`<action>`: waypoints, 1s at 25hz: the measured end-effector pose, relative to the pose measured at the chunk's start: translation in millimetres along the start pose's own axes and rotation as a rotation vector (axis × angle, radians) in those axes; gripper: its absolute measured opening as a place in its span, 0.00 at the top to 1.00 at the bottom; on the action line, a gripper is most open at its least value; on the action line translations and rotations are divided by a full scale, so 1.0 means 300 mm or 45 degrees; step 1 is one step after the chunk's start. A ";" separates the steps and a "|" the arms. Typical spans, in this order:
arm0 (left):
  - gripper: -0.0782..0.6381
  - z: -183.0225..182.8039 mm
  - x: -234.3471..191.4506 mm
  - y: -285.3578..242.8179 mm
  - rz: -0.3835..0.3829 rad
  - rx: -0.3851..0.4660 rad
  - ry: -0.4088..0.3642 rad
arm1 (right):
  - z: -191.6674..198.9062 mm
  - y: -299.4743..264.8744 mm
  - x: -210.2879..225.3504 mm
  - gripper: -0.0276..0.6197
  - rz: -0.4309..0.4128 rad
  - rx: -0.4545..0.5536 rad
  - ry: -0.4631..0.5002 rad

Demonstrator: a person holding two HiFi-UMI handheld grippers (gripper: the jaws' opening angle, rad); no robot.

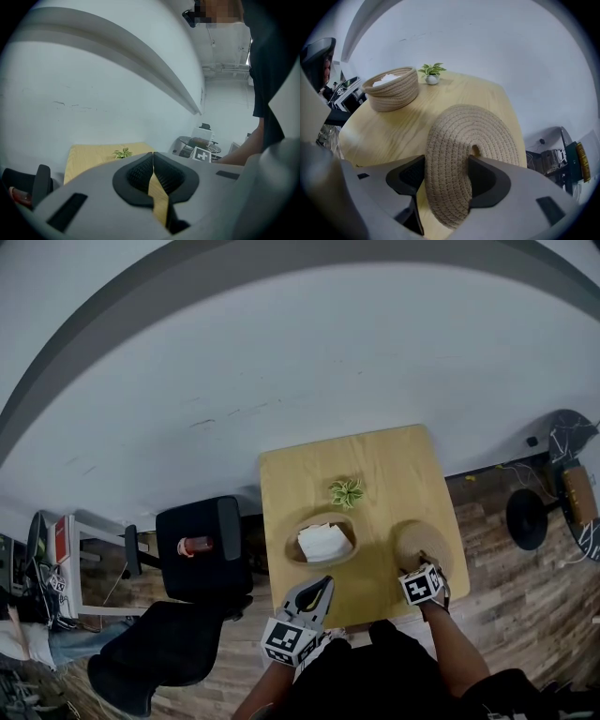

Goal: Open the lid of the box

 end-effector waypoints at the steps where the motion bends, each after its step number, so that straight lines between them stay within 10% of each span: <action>1: 0.86 0.005 0.003 0.002 0.000 -0.003 0.003 | 0.000 -0.005 0.003 0.49 -0.004 -0.006 -0.003; 12: 0.86 0.011 0.018 0.006 0.028 -0.010 0.004 | -0.055 0.049 0.007 0.47 -0.018 0.061 0.064; 25: 0.86 -0.080 -0.021 0.035 -0.057 0.086 -0.006 | -0.526 0.507 -0.052 0.58 0.013 0.703 0.140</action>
Point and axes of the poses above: the fingertips, and each gripper's own axes: y backward along the fingers, x to its right, z out of its underside, the point moved 4 cm from there along y, backward along the fingers, and after that the axes turned 1 degree about -y, right-handed, at the moved point
